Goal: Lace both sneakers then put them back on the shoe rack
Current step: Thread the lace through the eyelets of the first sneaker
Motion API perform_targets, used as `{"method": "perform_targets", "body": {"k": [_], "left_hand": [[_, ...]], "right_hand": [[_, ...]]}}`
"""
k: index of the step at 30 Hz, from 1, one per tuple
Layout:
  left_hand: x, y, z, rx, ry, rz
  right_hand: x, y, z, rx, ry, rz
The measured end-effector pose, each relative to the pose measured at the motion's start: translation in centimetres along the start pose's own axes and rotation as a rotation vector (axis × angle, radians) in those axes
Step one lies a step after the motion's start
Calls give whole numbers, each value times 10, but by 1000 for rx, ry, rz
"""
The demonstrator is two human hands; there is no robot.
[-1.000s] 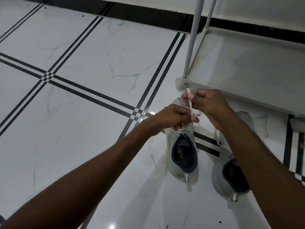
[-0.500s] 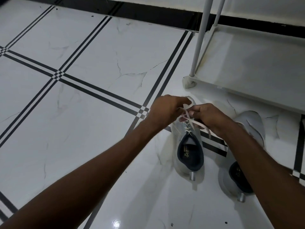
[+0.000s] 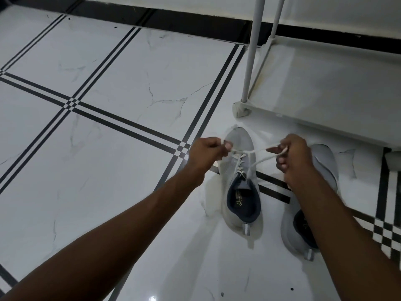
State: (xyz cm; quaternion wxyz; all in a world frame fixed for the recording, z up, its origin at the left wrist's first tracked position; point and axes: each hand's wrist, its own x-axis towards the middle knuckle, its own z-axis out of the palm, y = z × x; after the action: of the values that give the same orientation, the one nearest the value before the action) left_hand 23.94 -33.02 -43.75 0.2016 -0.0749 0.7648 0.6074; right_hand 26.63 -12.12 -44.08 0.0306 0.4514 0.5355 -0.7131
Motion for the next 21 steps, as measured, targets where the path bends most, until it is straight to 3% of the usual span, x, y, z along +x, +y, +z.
{"method": "perform_targets", "body": {"k": [4,7,10,12,16,21], "left_hand": [[-1,-20,-11,-100,101,-418],[-1,-33,-20,9,140,-519],[-8,-40,-18,418,115,-260],[-15,-32,-3,665,66,22],[-16,-26,22,650,-63,219],[-14,-32,24,654,-21,244]], "right_hand": [[-7,19,-15,-441,322,-238],[-17,34,-24,-636,500,-431],[-34,48,-22,-783,517,-556],[-41,60,-11,-870,375,-629],[-43,72,5,-986,28,-669],[-27,71,-1,-925,-39,-663]]}}
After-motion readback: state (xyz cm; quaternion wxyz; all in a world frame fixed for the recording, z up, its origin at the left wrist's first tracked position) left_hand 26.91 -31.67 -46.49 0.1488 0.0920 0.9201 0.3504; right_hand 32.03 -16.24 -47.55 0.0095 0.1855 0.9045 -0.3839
